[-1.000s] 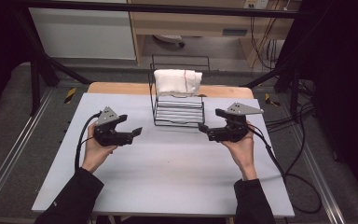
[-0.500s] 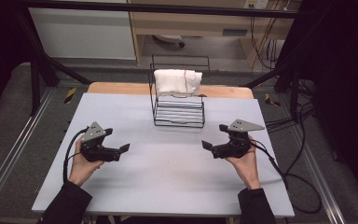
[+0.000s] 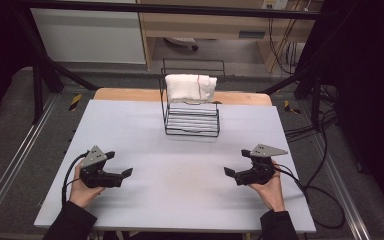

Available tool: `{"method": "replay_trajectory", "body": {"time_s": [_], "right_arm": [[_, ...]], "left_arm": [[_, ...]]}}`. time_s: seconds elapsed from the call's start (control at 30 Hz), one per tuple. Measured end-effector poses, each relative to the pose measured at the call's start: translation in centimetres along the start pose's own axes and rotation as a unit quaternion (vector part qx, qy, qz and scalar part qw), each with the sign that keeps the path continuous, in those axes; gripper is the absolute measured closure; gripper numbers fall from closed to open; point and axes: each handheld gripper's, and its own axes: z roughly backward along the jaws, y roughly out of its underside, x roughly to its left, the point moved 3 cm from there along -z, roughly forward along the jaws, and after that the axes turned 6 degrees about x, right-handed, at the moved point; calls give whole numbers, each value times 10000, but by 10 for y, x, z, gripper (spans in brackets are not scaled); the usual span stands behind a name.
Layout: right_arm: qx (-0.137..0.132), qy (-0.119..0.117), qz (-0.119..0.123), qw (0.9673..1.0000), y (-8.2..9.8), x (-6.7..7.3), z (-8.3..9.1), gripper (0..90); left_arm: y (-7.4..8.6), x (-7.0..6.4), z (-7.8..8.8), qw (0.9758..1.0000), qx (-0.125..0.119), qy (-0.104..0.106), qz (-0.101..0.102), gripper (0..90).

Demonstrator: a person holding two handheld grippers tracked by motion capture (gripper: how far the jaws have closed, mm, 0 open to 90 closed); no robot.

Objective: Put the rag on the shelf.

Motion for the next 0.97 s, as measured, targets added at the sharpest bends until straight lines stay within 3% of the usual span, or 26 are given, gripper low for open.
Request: {"method": "replay_trajectory", "body": {"time_s": [0.2, 0.53, 0.97], "right_arm": [[154, 6, -46, 9999, 24, -4, 2, 2], [337, 9, -146, 9993, 47, -9, 11, 2], [347, -48, -197, 9992, 53, -9, 16, 2]], "left_arm": [[16, 0, 3, 9998, 153, -43, -75, 58], [31, 3, 5, 9998, 212, 0, 5, 57], [38, 5, 5, 9996, 283, -24, 18, 56]]}}
